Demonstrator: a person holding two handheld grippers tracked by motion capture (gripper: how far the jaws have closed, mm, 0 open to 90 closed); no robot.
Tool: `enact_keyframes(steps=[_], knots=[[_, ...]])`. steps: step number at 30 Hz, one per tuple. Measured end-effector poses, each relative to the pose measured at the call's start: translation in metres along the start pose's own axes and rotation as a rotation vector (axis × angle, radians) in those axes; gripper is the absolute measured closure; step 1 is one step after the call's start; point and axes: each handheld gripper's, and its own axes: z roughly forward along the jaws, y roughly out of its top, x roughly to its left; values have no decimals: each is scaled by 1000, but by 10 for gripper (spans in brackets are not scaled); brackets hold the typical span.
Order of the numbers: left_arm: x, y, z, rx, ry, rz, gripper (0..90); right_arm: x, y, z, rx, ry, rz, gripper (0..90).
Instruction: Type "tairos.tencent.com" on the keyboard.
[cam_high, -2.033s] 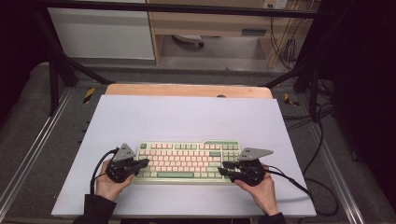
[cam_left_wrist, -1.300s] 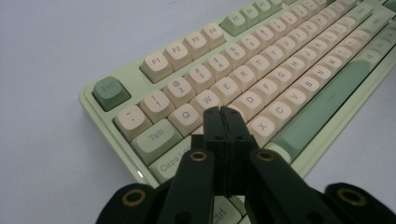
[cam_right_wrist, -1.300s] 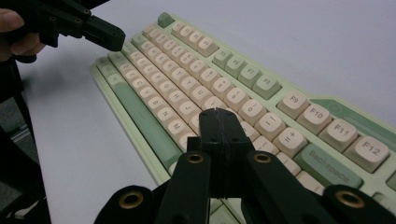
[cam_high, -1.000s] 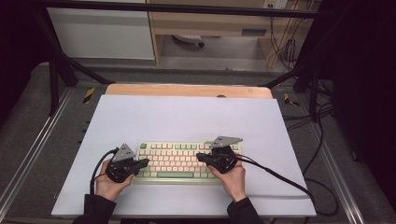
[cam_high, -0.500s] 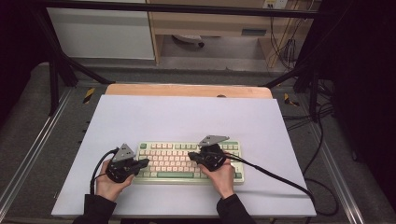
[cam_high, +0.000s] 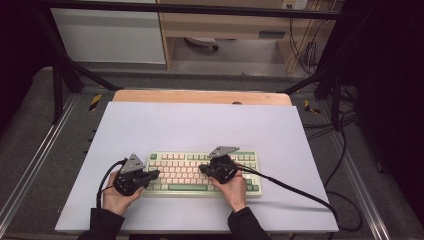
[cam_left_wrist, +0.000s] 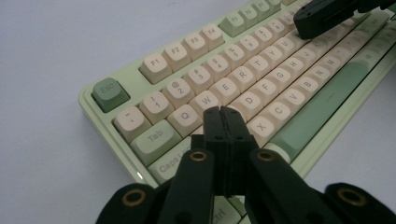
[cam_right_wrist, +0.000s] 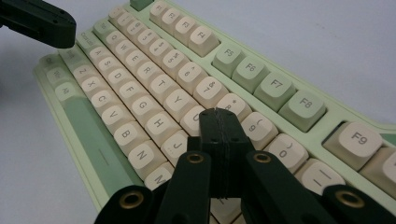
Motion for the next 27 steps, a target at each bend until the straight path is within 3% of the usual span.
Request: enact_keyframes(steps=[9,15,27], knots=[[0,0,-1,-3,0,2,900,0,-1,2,6,-7,0,900],[-1,0,-1,-5,-1,2,900,2,3,-10,-14,-11,-12,900],[-2,1,-2,-10,2,4,900,3,4,-33,0,10,-28,900]])
